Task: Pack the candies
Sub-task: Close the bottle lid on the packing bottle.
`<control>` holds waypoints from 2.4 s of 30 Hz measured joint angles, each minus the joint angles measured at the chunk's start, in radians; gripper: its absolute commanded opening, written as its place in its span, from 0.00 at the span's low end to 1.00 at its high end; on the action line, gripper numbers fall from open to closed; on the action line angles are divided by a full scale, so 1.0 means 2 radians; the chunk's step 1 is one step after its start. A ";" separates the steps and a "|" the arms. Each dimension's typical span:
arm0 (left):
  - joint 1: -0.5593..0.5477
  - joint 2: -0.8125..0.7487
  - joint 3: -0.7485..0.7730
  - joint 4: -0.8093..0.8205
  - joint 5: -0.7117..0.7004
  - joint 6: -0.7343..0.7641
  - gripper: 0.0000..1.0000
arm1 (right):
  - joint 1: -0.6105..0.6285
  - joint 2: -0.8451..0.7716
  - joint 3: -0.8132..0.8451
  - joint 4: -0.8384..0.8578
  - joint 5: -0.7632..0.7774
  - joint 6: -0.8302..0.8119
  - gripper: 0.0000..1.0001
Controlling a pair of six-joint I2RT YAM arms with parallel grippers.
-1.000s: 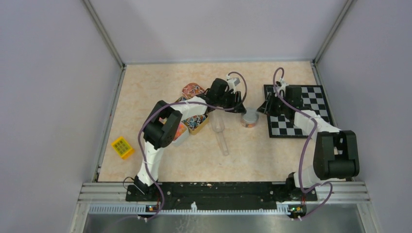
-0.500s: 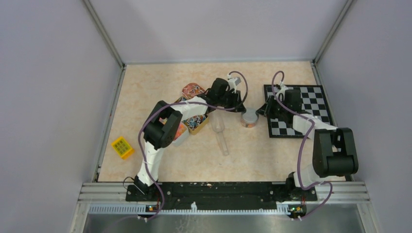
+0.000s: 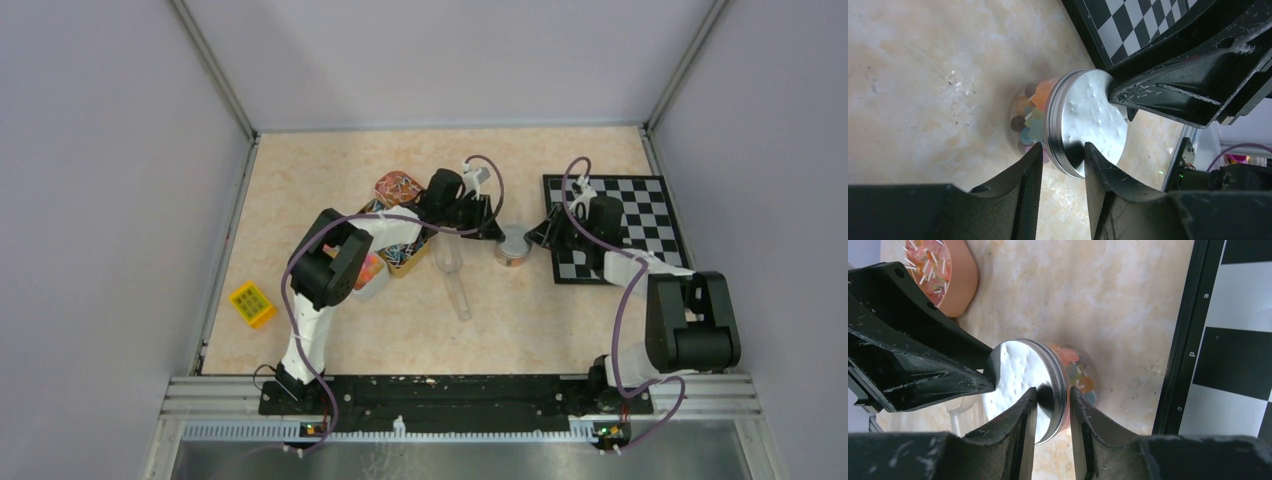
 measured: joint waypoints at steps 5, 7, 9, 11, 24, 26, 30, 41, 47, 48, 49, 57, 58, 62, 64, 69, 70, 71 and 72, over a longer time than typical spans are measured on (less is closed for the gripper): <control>-0.001 0.000 -0.005 -0.002 0.010 -0.016 0.37 | 0.000 0.000 0.019 -0.043 -0.004 0.001 0.25; -0.001 0.000 -0.005 -0.003 0.010 -0.016 0.36 | 0.000 0.000 0.019 -0.045 -0.005 0.002 0.25; -0.001 0.000 -0.005 -0.005 0.009 -0.016 0.36 | 0.000 -0.001 0.016 -0.041 -0.005 0.005 0.25; -0.001 0.000 -0.005 -0.006 0.006 -0.016 0.36 | 0.000 -0.005 0.003 -0.024 -0.005 0.011 0.23; 0.002 -0.004 -0.010 -0.019 0.010 -0.036 0.37 | -0.007 0.010 -0.050 0.108 -0.019 0.060 0.24; 0.004 -0.008 -0.017 -0.015 0.015 -0.046 0.41 | -0.006 0.023 -0.030 0.093 -0.025 0.058 0.26; 0.003 -0.010 -0.020 -0.024 0.023 -0.061 0.47 | -0.005 0.050 0.011 0.061 -0.036 0.052 0.42; 0.007 -0.010 -0.005 -0.066 0.031 -0.066 0.59 | -0.013 0.036 0.114 -0.060 -0.031 0.040 0.59; 0.018 -0.007 0.026 -0.080 0.030 -0.053 0.56 | -0.013 -0.016 0.097 -0.110 -0.033 0.040 0.48; 0.019 -0.006 0.031 -0.080 0.031 -0.051 0.54 | -0.013 -0.026 0.085 -0.117 -0.033 0.039 0.46; 0.020 -0.005 0.034 -0.080 0.031 -0.049 0.53 | -0.013 -0.034 0.074 -0.125 -0.033 0.039 0.44; 0.021 0.014 0.027 -0.075 0.037 -0.050 0.38 | -0.007 -0.022 0.019 -0.120 -0.041 0.040 0.15; 0.020 0.013 0.026 -0.073 0.036 -0.050 0.30 | -0.005 -0.014 0.009 -0.109 -0.046 0.047 0.13; 0.019 0.000 0.008 -0.056 0.027 -0.053 0.20 | -0.010 0.002 -0.015 -0.036 -0.065 0.067 0.10; 0.020 -0.004 0.000 -0.051 0.021 -0.055 0.19 | -0.010 0.004 -0.026 -0.006 -0.069 0.073 0.09; 0.019 -0.014 -0.026 -0.021 0.009 -0.064 0.16 | -0.005 0.000 -0.058 0.065 -0.059 0.089 0.08; 0.019 -0.017 -0.031 -0.015 0.008 -0.066 0.16 | -0.002 0.000 -0.062 0.078 -0.055 0.090 0.09; 0.020 -0.018 -0.034 -0.011 0.007 -0.068 0.17 | 0.000 0.004 -0.065 0.090 -0.051 0.093 0.11; 0.020 -0.019 -0.037 -0.009 0.007 -0.068 0.20 | 0.001 0.009 -0.065 0.098 -0.050 0.094 0.13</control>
